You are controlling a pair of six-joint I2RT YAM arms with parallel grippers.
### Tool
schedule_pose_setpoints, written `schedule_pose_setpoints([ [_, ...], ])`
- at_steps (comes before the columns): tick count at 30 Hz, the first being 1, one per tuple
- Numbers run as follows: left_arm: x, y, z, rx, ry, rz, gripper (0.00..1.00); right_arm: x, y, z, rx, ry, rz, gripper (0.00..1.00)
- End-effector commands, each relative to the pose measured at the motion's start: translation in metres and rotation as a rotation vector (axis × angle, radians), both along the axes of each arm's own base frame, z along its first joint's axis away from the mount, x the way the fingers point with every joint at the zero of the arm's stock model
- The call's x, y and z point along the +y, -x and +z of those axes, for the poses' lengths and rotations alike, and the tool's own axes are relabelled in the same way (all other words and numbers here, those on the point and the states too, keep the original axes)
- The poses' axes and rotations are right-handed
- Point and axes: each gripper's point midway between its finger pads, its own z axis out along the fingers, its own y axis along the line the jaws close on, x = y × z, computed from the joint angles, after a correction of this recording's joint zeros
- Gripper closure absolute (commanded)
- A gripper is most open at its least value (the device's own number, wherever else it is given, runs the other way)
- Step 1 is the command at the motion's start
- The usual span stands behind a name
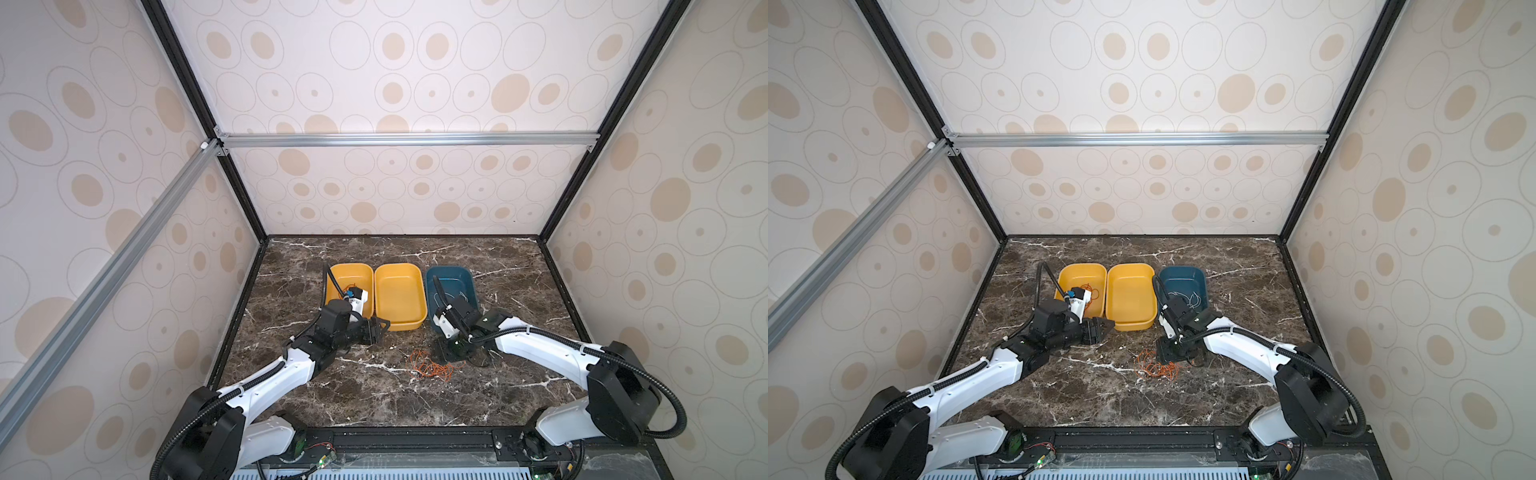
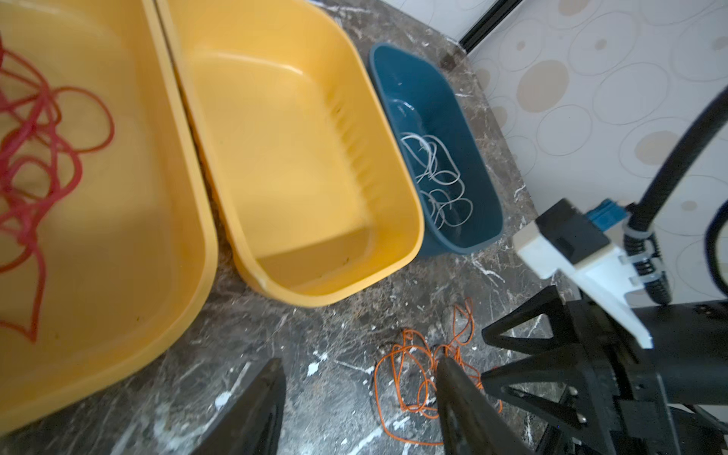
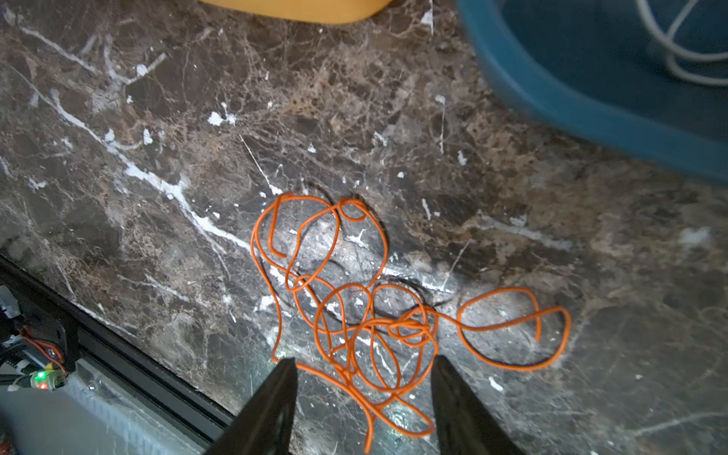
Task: Untangle the cables
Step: 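Lower the open left gripper to the orange tangle beside the right gripper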
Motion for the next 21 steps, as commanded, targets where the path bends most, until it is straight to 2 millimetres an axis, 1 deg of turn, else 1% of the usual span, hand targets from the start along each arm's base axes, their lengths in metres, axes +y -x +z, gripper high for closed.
schedule_pose_setpoints([
  [1, -0.008, 0.004, 0.016, -0.035, 0.062, -0.008, 0.40, 0.005, 0.001, -0.004, -0.004, 0.023, 0.022, 0.43],
  [5, -0.002, 0.013, 0.000, -0.001, 0.013, 0.016, 0.40, 0.015, -0.002, -0.004, -0.011, 0.003, 0.025, 0.45],
  [7, -0.002, 0.017, -0.004, 0.007, 0.008, 0.014, 0.40, 0.025, -0.005, -0.001, -0.015, -0.036, 0.028, 0.51],
  [10, -0.003, 0.020, -0.008, 0.011, -0.003, 0.011, 0.40, 0.039, -0.011, 0.002, -0.025, -0.078, 0.036, 0.56],
  [12, -0.001, 0.021, -0.011, 0.013, -0.012, 0.016, 0.40, 0.044, -0.016, 0.002, -0.029, -0.080, 0.042, 0.56],
  [15, 0.001, 0.021, -0.012, 0.013, -0.016, 0.021, 0.41, 0.052, -0.023, -0.002, -0.026, -0.081, 0.048, 0.58],
  [18, -0.001, 0.024, -0.013, 0.016, -0.009, 0.008, 0.41, 0.062, -0.025, -0.006, -0.003, -0.099, 0.063, 0.59],
  [21, 0.001, 0.027, -0.015, 0.018, -0.014, 0.006, 0.41, 0.065, -0.027, -0.012, 0.010, -0.086, 0.060, 0.61],
])
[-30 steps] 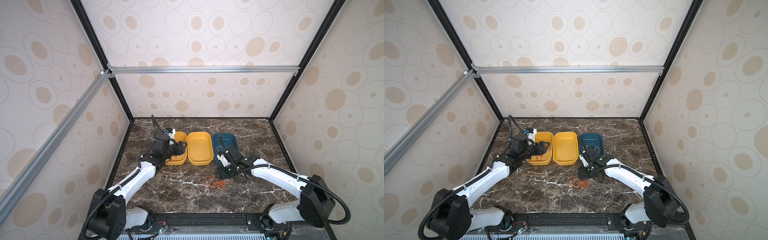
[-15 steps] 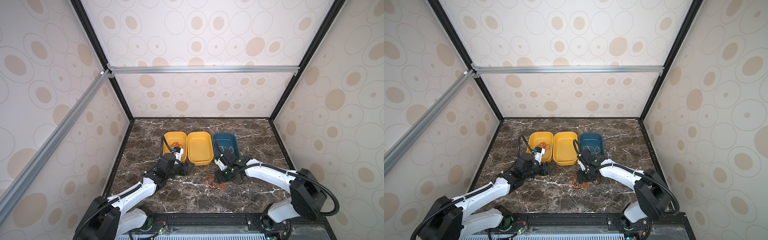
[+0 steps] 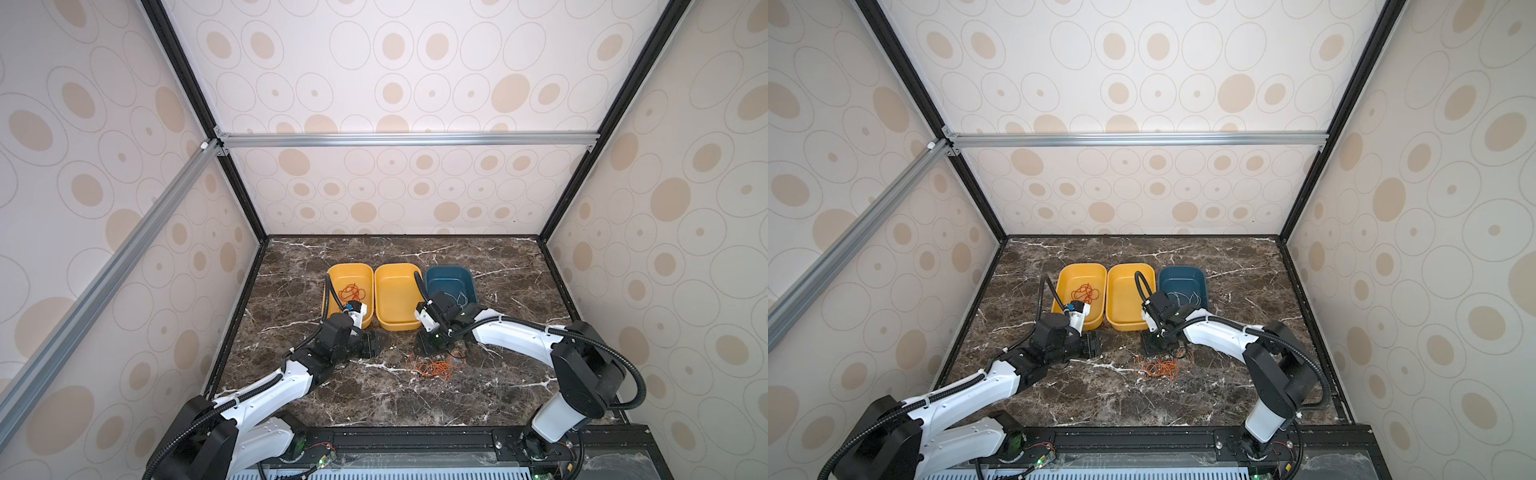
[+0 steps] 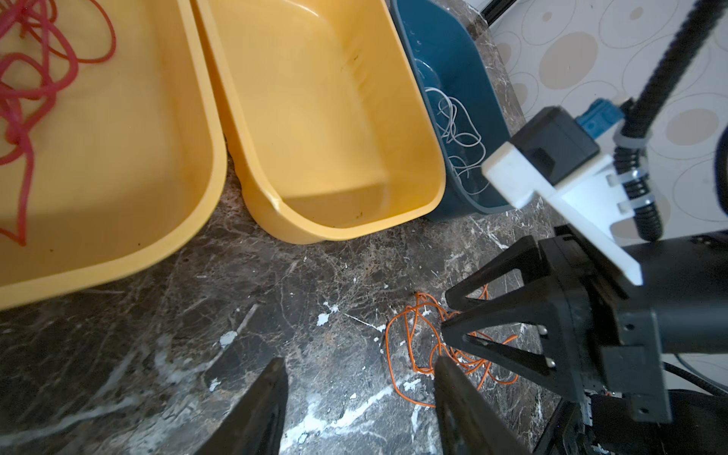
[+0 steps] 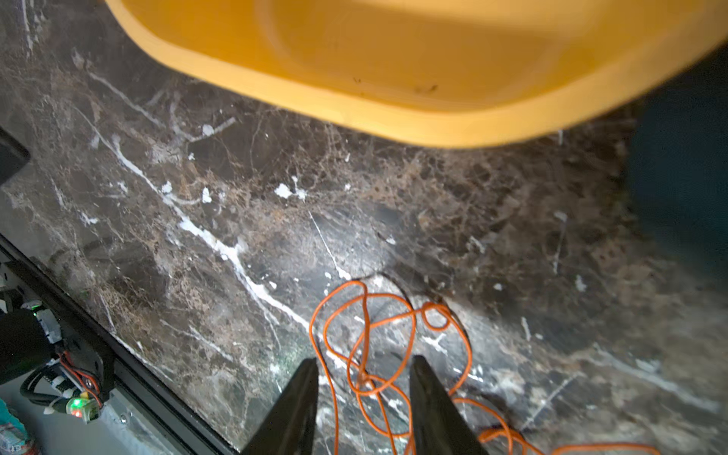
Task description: Untangle the cables
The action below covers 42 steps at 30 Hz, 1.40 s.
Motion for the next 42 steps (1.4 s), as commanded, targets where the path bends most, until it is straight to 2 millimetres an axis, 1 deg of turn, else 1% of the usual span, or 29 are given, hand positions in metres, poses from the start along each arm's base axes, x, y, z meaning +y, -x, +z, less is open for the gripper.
schedule_pose_setpoints([
  [1, 0.001, 0.003, 0.004, -0.015, 0.005, 0.003, 0.41, 0.008, -0.001, -0.004, 0.015, 0.002, 0.012, 0.62],
  [3, 0.002, 0.004, 0.003, -0.014, 0.005, 0.004, 0.41, 0.009, -0.002, -0.008, 0.022, 0.016, 0.018, 0.67],
  [5, 0.001, 0.005, 0.001, -0.009, 0.005, 0.000, 0.40, 0.009, -0.002, -0.013, 0.032, 0.027, 0.026, 0.75],
  [7, 0.000, 0.005, -0.001, -0.005, 0.006, -0.006, 0.40, 0.010, -0.002, -0.012, 0.029, 0.027, 0.034, 0.85],
  [9, -0.001, 0.006, -0.001, -0.005, 0.011, -0.013, 0.40, 0.011, -0.002, -0.007, 0.013, 0.015, 0.046, 0.93],
  [12, -0.003, 0.006, -0.001, 0.002, 0.014, -0.019, 0.40, 0.015, 0.000, 0.005, -0.034, -0.032, 0.093, 1.00],
  [19, -0.016, 0.010, 0.005, -0.009, 0.038, -0.088, 0.41, 0.015, 0.007, 0.030, -0.108, -0.093, 0.160, 1.00],
  [25, -0.042, 0.027, 0.020, -0.066, 0.088, -0.230, 0.40, 0.021, 0.011, 0.056, -0.139, -0.168, 0.197, 1.00],
  [27, -0.049, 0.031, 0.020, -0.073, 0.094, -0.265, 0.40, 0.024, 0.014, 0.064, -0.141, -0.194, 0.210, 1.00],
  [29, -0.054, 0.033, 0.016, -0.068, 0.082, -0.284, 0.40, 0.027, 0.017, 0.072, -0.141, -0.221, 0.226, 1.00],
  [32, -0.053, 0.030, 0.005, -0.051, 0.038, -0.269, 0.41, 0.030, 0.019, 0.081, -0.144, -0.248, 0.235, 1.00],
  [34, -0.053, 0.027, 0.001, -0.045, 0.025, -0.266, 0.43, 0.030, 0.020, 0.085, -0.151, -0.260, 0.236, 1.00],
  [36, -0.055, 0.027, 0.000, -0.047, 0.035, -0.273, 0.44, 0.030, 0.021, 0.088, -0.151, -0.265, 0.240, 1.00],
  [37, -0.059, 0.024, 0.006, -0.073, 0.055, -0.271, 0.45, 0.030, 0.022, 0.089, -0.149, -0.271, 0.244, 1.00],
  [42, -0.069, 0.019, 0.013, -0.083, 0.105, -0.283, 0.52, 0.032, 0.025, 0.089, -0.135, -0.286, 0.251, 1.00],
])
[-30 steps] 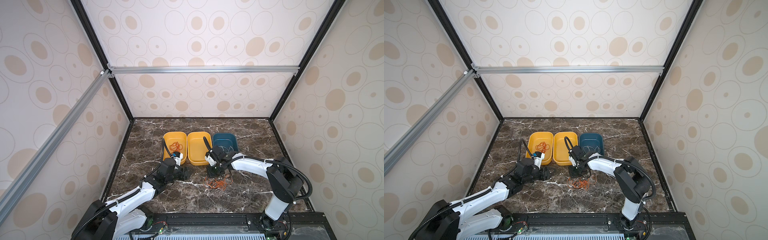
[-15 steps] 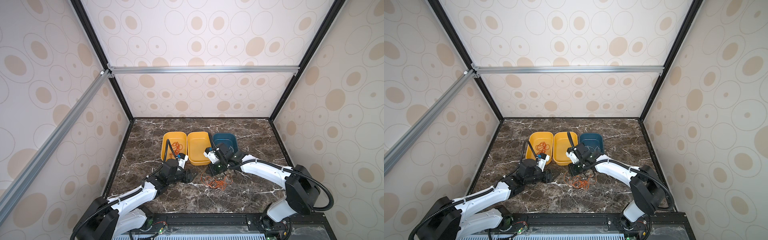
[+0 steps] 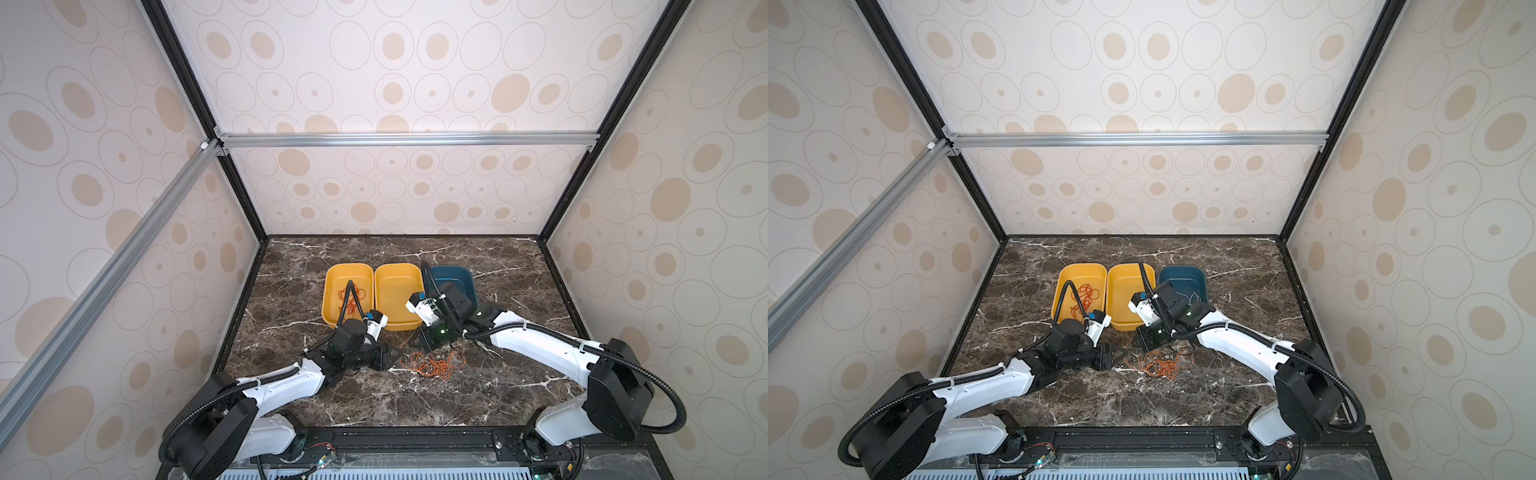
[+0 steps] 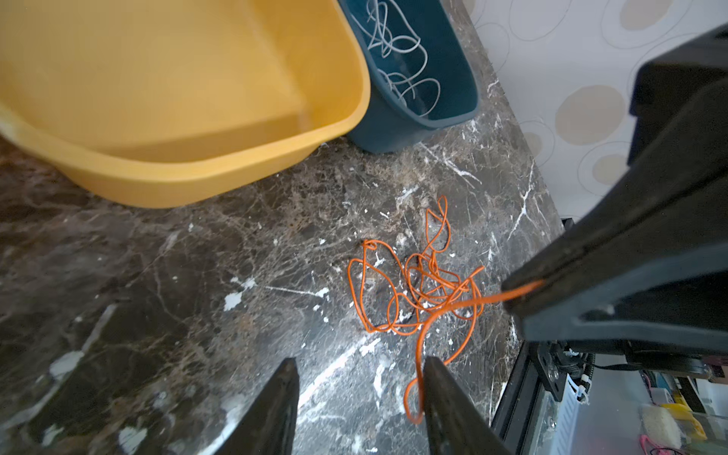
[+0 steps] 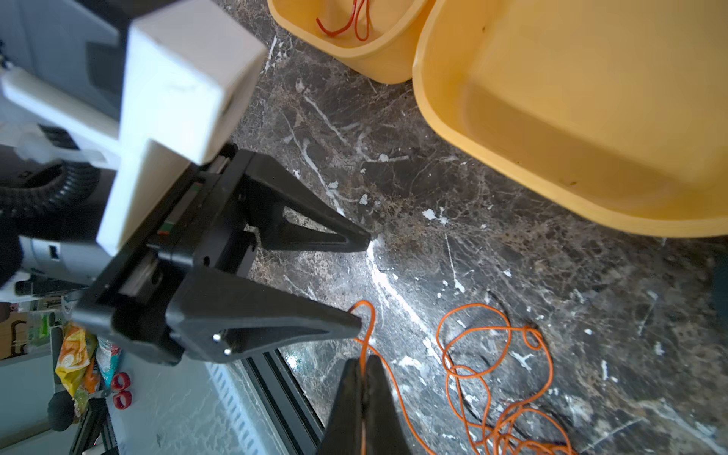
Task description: Untangle the cables
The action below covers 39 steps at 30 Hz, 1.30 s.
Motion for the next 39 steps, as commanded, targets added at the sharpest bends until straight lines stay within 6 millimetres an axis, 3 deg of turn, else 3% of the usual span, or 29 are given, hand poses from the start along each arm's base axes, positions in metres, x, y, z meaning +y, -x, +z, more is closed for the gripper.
schedule_pose_setpoints([
  [1, -0.021, -0.009, 0.032, -0.074, 0.101, -0.041, 0.54, 0.004, 0.005, 0.010, -0.008, -0.024, 0.034, 1.00],
  [7, -0.028, -0.011, 0.029, -0.057, 0.114, -0.056, 0.72, 0.008, 0.002, 0.011, -0.014, -0.033, 0.034, 1.00],
  [11, -0.029, -0.012, 0.029, -0.052, 0.115, -0.052, 0.92, 0.008, 0.001, 0.010, -0.016, -0.031, 0.033, 1.00],
  [14, -0.028, -0.014, 0.030, -0.056, 0.112, -0.038, 1.00, 0.004, -0.001, 0.005, -0.018, -0.007, 0.019, 0.98],
  [22, -0.021, -0.019, 0.029, -0.060, 0.085, 0.008, 1.00, -0.022, -0.008, 0.003, -0.052, 0.042, -0.072, 0.64],
  [26, -0.017, -0.018, 0.033, -0.073, 0.071, 0.014, 1.00, -0.050, -0.014, 0.000, -0.053, 0.085, -0.171, 0.63],
  [31, -0.012, -0.017, 0.042, -0.090, 0.065, 0.025, 1.00, -0.084, -0.011, -0.018, -0.004, 0.144, -0.259, 0.61],
  [39, -0.008, -0.028, 0.065, -0.125, 0.055, 0.078, 1.00, -0.083, 0.016, -0.027, -0.010, 0.074, -0.148, 0.56],
])
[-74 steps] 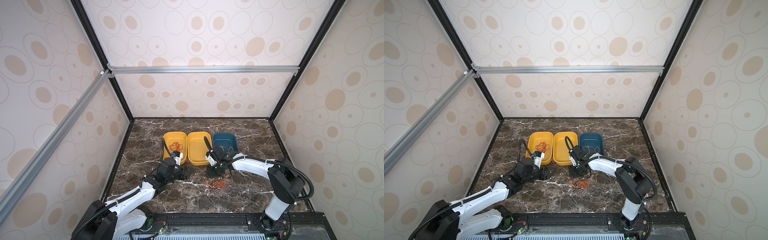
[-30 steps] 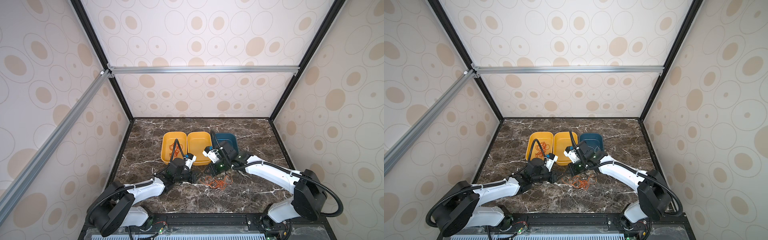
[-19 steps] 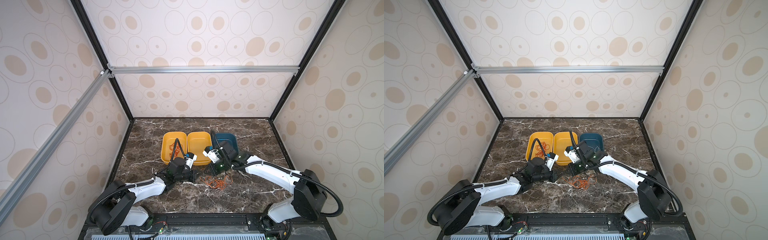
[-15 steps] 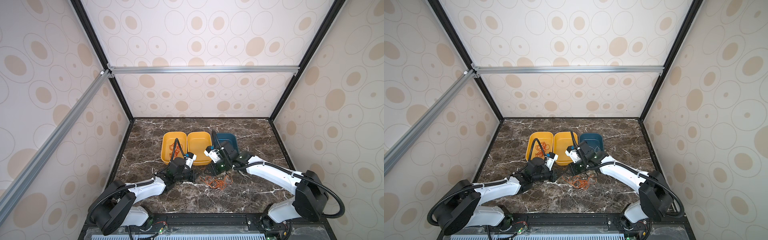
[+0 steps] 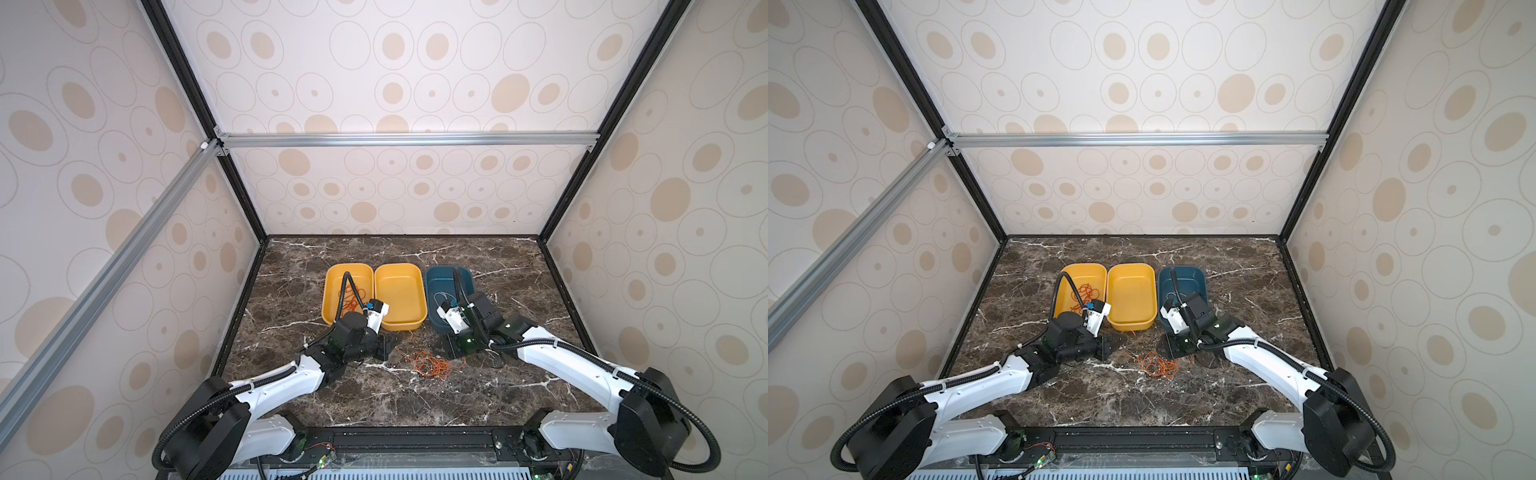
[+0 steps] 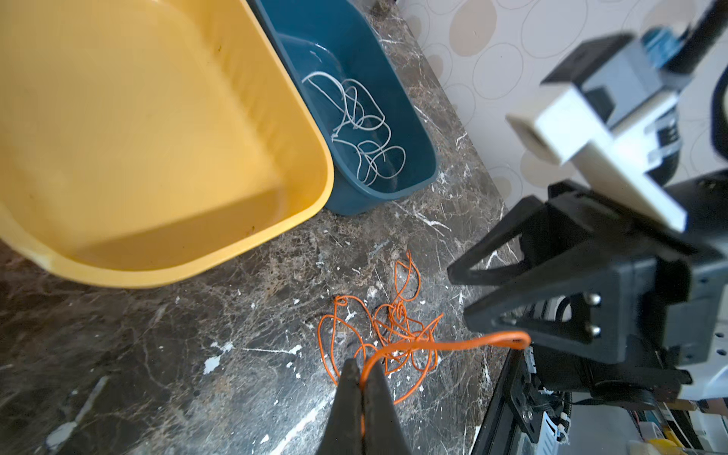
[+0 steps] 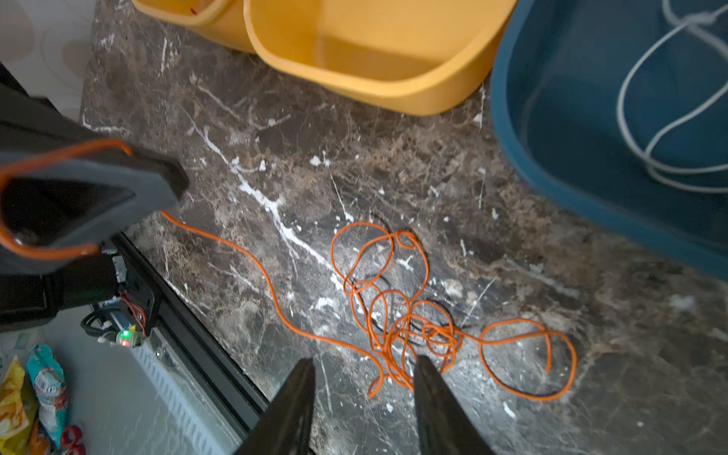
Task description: Untangle the cables
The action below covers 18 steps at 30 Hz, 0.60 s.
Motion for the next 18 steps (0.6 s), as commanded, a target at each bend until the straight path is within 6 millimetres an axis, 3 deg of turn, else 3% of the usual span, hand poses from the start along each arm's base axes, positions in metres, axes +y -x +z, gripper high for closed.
schedule_pose_setpoints([
  [1, -0.001, -0.012, 0.025, -0.051, -0.002, 0.040, 1.00, 0.001, 0.009, 0.002, -0.022, -0.033, 0.044, 0.56],
  [6, -0.001, -0.018, 0.054, -0.094, 0.038, 0.060, 1.00, -0.006, 0.011, -0.007, -0.020, -0.010, 0.023, 0.57],
  [10, 0.003, -0.019, 0.072, -0.127, 0.042, 0.070, 1.00, -0.023, 0.000, -0.012, -0.064, 0.060, -0.070, 0.58],
  [18, 0.009, -0.018, 0.093, -0.166, 0.075, 0.090, 1.00, -0.020, 0.002, -0.033, 0.018, 0.059, -0.077, 0.61],
])
